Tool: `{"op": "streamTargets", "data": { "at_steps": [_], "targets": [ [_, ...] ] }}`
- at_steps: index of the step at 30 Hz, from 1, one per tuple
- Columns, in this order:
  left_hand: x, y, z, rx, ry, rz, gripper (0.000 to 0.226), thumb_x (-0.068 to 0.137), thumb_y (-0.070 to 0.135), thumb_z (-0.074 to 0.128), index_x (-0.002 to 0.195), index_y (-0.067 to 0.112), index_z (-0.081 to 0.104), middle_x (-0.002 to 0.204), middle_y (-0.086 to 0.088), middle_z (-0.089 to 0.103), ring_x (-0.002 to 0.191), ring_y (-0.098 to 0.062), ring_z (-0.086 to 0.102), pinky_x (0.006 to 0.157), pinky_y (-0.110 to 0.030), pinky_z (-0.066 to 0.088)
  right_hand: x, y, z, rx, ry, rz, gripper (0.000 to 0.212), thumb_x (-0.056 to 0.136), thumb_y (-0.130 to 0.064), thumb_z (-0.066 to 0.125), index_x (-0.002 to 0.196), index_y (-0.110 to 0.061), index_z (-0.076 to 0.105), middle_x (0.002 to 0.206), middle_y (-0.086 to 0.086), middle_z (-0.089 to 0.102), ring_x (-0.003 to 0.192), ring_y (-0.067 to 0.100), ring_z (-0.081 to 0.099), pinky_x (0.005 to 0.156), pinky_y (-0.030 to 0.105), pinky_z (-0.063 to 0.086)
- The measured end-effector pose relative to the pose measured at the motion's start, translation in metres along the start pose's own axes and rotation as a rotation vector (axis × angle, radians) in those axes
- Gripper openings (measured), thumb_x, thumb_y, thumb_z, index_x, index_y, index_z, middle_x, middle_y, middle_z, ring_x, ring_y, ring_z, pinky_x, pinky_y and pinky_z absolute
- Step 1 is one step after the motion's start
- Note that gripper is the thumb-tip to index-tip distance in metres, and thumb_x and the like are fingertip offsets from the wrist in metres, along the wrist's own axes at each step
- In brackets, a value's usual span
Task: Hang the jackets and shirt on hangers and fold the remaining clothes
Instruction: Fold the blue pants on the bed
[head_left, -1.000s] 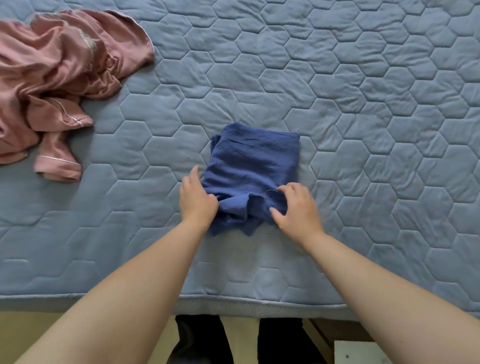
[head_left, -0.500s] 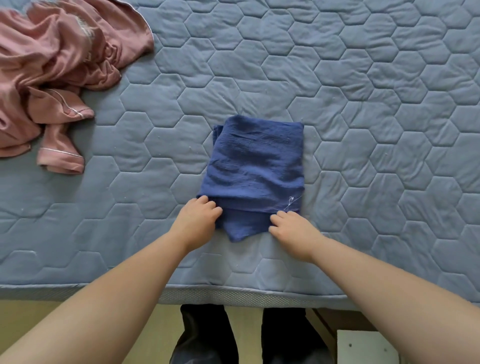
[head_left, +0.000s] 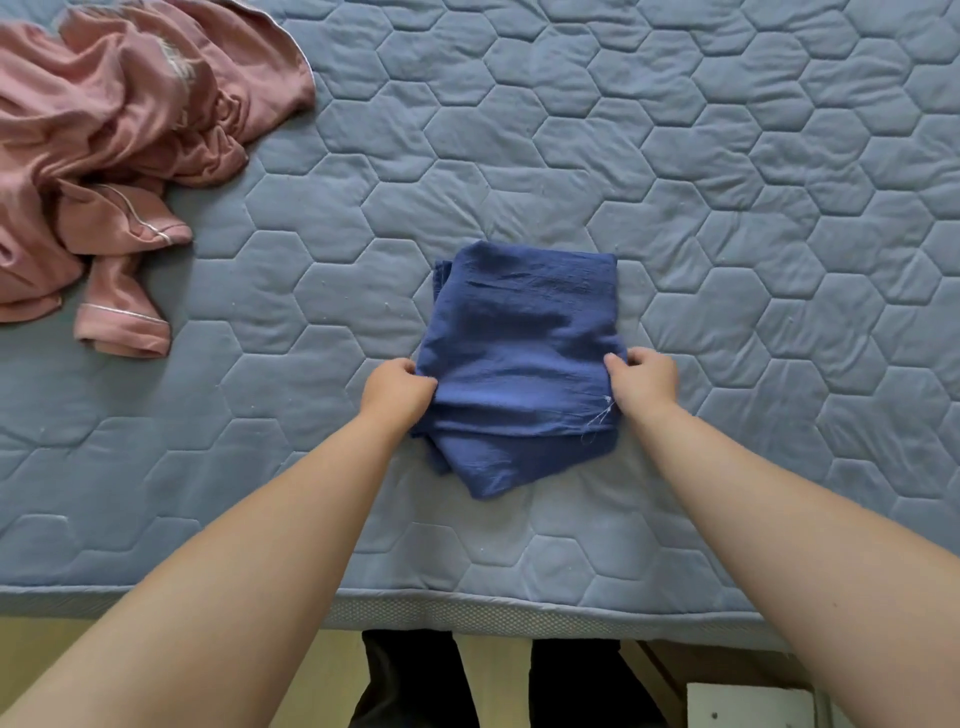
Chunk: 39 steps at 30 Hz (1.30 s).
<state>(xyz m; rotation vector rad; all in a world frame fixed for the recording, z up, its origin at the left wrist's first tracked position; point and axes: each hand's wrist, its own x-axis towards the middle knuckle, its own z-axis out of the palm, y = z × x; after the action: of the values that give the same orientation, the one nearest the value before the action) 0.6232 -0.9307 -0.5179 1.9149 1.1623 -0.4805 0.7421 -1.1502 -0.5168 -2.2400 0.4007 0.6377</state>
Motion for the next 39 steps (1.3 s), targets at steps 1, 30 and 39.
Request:
{"op": "streamTargets", "data": {
  "at_steps": [1, 30, 39],
  "targets": [
    [0.000, 0.003, -0.003, 0.094, 0.020, -0.002, 0.007, 0.079, 0.017, 0.053, 0.080, 0.011, 0.056, 0.083, -0.012, 0.059, 0.080, -0.028, 0.051, 0.064, -0.030, 0.036, 0.004, -0.001, -0.003, -0.071, 0.039, -0.042, 0.019, 0.092, -0.014, 0.057, 0.081, 0.001, 0.062, 0.076, 0.007, 0.057, 0.070, 0.009, 0.054, 0.062, 0.020, 0.039],
    [0.009, 0.005, -0.009, -0.462, -0.680, -0.284, 0.025, 0.085, 0.011, 0.069, 0.109, 0.007, 0.064, 0.099, -0.008, 0.073, 0.090, -0.023, 0.069, 0.079, -0.034, 0.055, 0.001, 0.009, -0.008, 0.013, -0.652, 0.386, 0.032, 0.077, 0.009, 0.069, 0.108, 0.002, 0.064, 0.098, 0.015, 0.069, 0.088, 0.029, 0.066, 0.084, 0.039, 0.054],
    [-0.033, -0.015, 0.019, -0.444, -0.197, -0.219, 0.057, 0.069, 0.019, 0.080, 0.119, 0.009, 0.055, 0.115, -0.007, 0.064, 0.100, -0.027, 0.062, 0.086, -0.035, 0.051, -0.020, 0.024, -0.058, -0.999, -0.195, 0.048, 0.030, 0.087, -0.007, 0.051, 0.116, -0.005, 0.055, 0.117, 0.017, 0.058, 0.109, 0.033, 0.058, 0.084, 0.037, 0.049]
  ]
}}
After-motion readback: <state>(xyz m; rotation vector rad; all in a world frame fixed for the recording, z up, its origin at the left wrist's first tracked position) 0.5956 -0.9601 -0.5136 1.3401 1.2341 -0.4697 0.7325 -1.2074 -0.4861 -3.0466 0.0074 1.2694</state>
